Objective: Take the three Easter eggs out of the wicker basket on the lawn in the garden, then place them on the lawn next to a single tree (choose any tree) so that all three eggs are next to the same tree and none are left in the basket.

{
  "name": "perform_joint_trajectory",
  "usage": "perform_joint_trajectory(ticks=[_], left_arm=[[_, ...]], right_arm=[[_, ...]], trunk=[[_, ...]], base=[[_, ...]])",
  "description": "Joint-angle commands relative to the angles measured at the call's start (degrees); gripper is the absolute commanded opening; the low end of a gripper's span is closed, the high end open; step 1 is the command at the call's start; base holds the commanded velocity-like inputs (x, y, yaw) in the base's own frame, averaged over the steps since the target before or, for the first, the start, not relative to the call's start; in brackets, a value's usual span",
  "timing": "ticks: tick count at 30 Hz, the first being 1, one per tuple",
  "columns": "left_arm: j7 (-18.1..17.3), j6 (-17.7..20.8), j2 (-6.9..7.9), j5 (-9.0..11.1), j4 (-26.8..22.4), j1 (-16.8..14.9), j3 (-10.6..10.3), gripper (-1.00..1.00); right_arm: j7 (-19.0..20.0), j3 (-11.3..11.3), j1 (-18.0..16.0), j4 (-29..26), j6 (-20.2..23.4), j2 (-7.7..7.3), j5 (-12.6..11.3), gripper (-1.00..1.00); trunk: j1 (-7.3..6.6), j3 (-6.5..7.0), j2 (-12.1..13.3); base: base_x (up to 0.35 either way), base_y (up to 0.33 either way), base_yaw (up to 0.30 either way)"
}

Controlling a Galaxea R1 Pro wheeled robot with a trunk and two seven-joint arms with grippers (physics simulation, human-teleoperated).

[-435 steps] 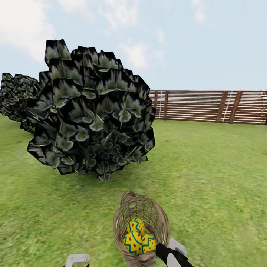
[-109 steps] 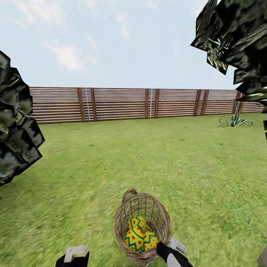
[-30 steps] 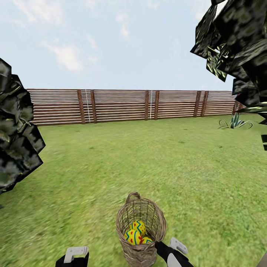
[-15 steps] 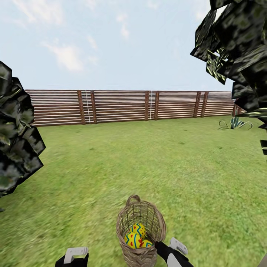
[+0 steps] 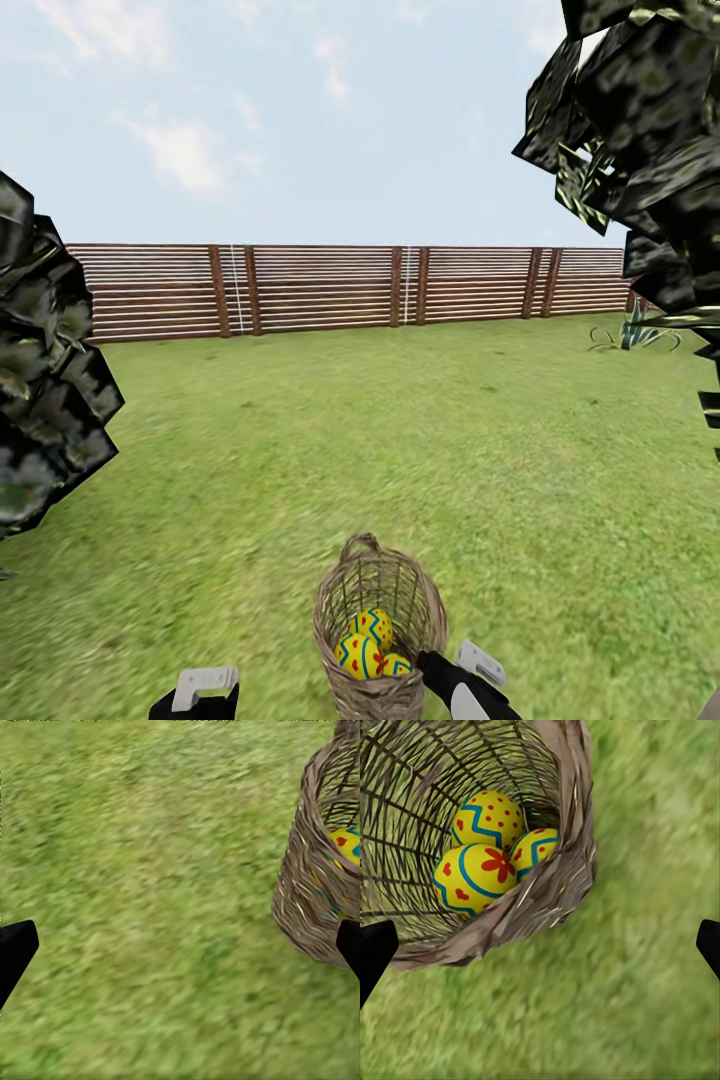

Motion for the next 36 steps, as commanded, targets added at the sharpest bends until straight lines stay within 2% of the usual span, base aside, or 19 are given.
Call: perform_joint_trajectory(ticks=[1, 11, 26, 36], left_arm=[[0.3, 0.3, 0.02, 0.2, -0.1, 0.0, -0.1, 1.00], [0.2, 0.4, 0.02, 0.4, -0.1, 0.0, -0.1, 1.00], [0.0, 0.7, 0.01, 0.5, -0.1, 0.0, 0.0, 1.00], [0.0, 0.8, 0.04, 0.5, 1.0, -0.1, 0.0, 1.00]], right_arm=[[-0.5, 0.4, 0.0, -0.1, 0.3, -0.04, -0.3, 1.00], [-0.5, 0.4, 0.0, -0.1, 0.3, 0.01, -0.3, 1.00], [-0.5, 0.4, 0.0, -0.1, 0.3, 0.00, -0.3, 1.00], [-0.5, 0.4, 0.0, -0.1, 0.3, -0.04, -0.3, 1.00]], trunk=[[-0.23, 0.13, 0.4], [-2.42, 2.01, 4.4], [-5.72, 5.55, 10.4], [-7.91, 7.44, 14.4]], base=[[0.000, 0.000, 0.000], [0.000, 0.000, -0.020], [0.000, 0.000, -0.189], [0.000, 0.000, -0.034]])
